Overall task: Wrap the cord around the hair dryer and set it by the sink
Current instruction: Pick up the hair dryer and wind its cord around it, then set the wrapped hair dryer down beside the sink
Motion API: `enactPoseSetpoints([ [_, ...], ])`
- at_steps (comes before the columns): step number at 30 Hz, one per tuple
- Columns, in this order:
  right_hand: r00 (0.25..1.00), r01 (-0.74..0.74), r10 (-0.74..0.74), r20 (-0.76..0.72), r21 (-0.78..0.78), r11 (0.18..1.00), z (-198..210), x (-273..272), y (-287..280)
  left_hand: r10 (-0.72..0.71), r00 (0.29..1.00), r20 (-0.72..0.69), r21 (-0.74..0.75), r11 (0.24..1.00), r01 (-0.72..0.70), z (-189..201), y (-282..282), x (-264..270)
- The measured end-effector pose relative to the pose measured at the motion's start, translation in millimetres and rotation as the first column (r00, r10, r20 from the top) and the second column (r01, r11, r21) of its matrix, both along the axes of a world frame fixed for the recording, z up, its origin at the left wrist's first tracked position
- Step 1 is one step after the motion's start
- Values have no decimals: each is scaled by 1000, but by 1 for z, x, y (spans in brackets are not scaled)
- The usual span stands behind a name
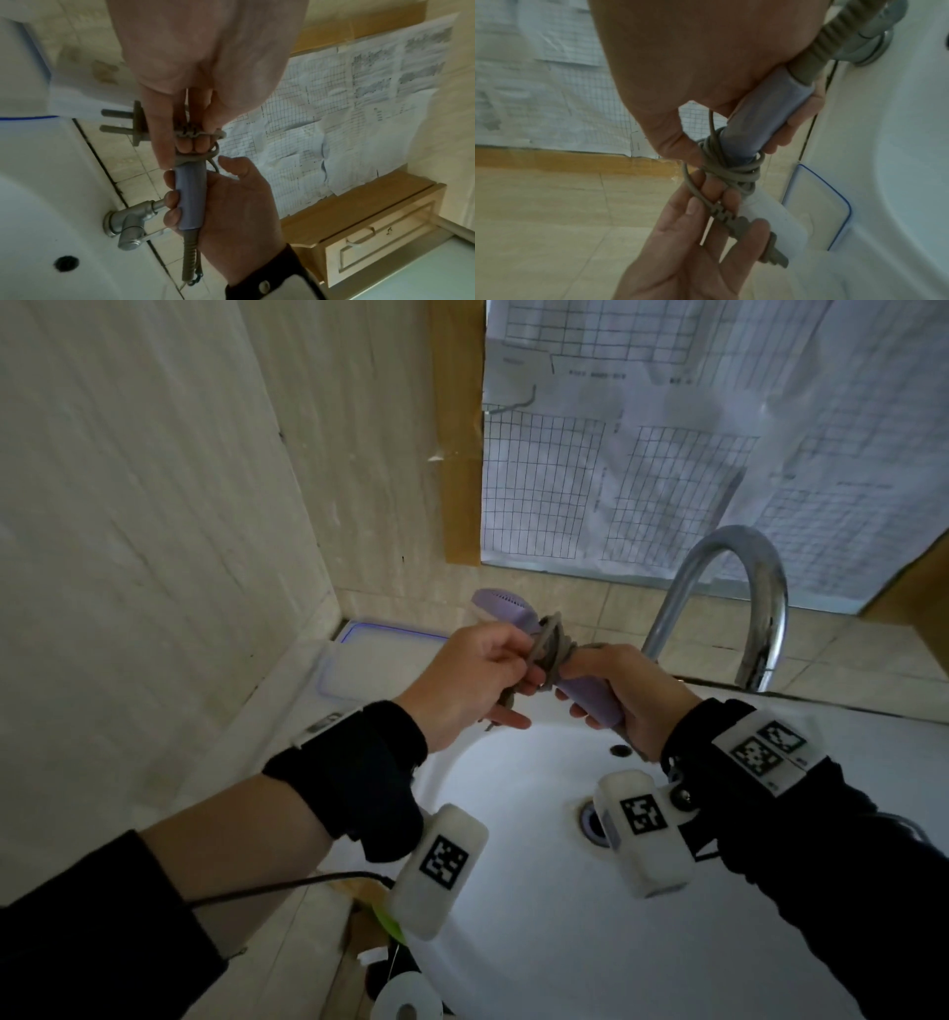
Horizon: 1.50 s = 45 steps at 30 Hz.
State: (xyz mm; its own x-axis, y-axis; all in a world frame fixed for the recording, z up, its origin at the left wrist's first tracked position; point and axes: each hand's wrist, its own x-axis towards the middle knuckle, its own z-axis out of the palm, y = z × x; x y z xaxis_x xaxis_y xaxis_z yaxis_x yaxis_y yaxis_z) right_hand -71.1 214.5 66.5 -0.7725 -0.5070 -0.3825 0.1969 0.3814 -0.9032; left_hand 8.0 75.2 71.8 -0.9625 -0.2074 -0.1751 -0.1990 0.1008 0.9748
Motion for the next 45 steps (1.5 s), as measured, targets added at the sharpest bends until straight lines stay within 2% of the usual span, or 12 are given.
enactPoseSetpoints([
  [3,999,-22,23,44,-28,999,-2,3,3,47,998,-47,-66,997,-50,-8,2,0],
  [7,999,37,-37,-39,-6,999,-7,8,-2,97,987,-131,-202,972,-122,-14,15,2],
  [15,988,153,-153,9,-106,983,-14,13,-9,244,950,-193,-185,942,-279,-20,17,5],
  [19,971,211,-176,162,-235,949,-20,20,-25,252,964,-85,-203,943,-265,-30,4,16],
  [22,941,241,-112,319,-401,884,-23,29,-46,211,978,0,-198,958,-207,-35,-2,27],
  [25,890,295,-47,454,-492,819,-25,43,-73,252,968,13,-225,944,-243,-37,-19,39],
  [28,840,297,24,542,-496,816,-24,59,-104,310,951,-10,-256,918,-303,-34,-49,52],
  [30,832,264,56,551,-484,834,-25,70,-125,306,952,-19,-259,918,-300,-28,-69,61],
  [33,847,246,17,531,-420,874,-27,85,-151,297,955,-13,-292,912,-287,-20,-91,70],
  [39,816,338,-87,572,-349,874,-30,109,-184,354,934,39,-243,910,-335,-37,-124,75],
  [45,772,345,-71,632,-322,882,-44,122,-195,362,920,149,-177,925,-335,-50,-129,85],
])
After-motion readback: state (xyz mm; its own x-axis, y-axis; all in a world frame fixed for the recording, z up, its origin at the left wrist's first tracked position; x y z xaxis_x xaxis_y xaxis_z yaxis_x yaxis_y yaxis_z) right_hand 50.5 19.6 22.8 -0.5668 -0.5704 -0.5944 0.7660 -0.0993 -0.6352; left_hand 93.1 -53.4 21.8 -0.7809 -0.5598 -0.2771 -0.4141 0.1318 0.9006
